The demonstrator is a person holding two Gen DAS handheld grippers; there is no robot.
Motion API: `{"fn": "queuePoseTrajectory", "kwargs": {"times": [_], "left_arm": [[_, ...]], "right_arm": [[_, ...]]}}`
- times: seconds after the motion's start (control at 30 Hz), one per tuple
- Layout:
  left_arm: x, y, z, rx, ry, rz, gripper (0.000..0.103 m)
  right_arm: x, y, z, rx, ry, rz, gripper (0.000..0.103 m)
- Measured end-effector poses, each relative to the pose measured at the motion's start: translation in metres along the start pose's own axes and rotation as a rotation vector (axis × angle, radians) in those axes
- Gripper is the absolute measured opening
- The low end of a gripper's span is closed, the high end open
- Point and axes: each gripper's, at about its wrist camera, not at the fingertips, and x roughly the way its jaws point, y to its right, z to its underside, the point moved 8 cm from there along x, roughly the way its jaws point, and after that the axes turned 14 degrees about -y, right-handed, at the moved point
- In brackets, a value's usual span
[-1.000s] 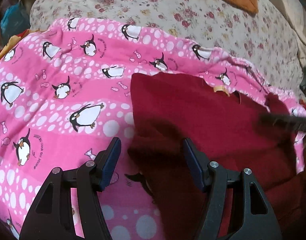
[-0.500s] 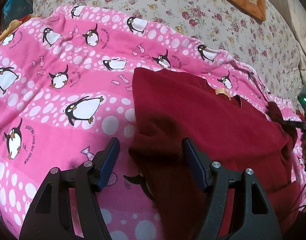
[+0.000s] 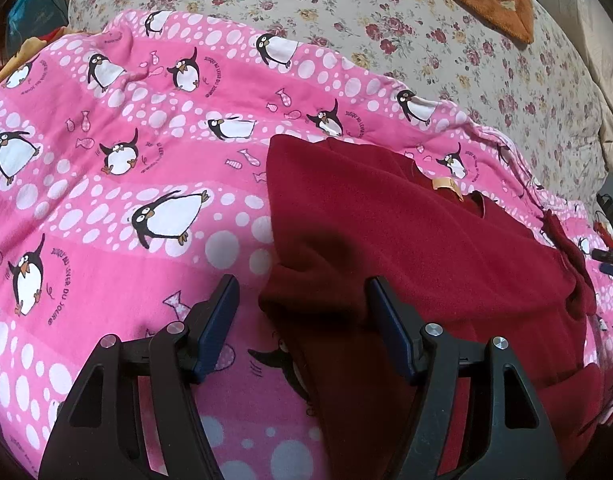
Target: Fold small clothes
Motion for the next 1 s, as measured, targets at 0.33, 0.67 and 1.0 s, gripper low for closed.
{"fn": "queuePoseTrajectory", "kwargs": {"times": [0.33,0.67,1.0], "left_arm": [[0.004,-0.001,-0.001,-0.013,-0.005,0.01,0.071],[0.004,-0.001,-0.001,-0.01,-0.005,0.008,0.071],[0.003,-0.002,-0.001,-0.012,-0.001,0.002,0.071]], "right_arm": [[0.072,-0.047,-0.039,-0.159,-0.005,0.296,0.067],[0.077,-0.034,-0.035,-0.149,-0.021,0.23,0.027],[0.002,-0.055,-0.037,-0.126,0.101,-0.047,0.015]]}}
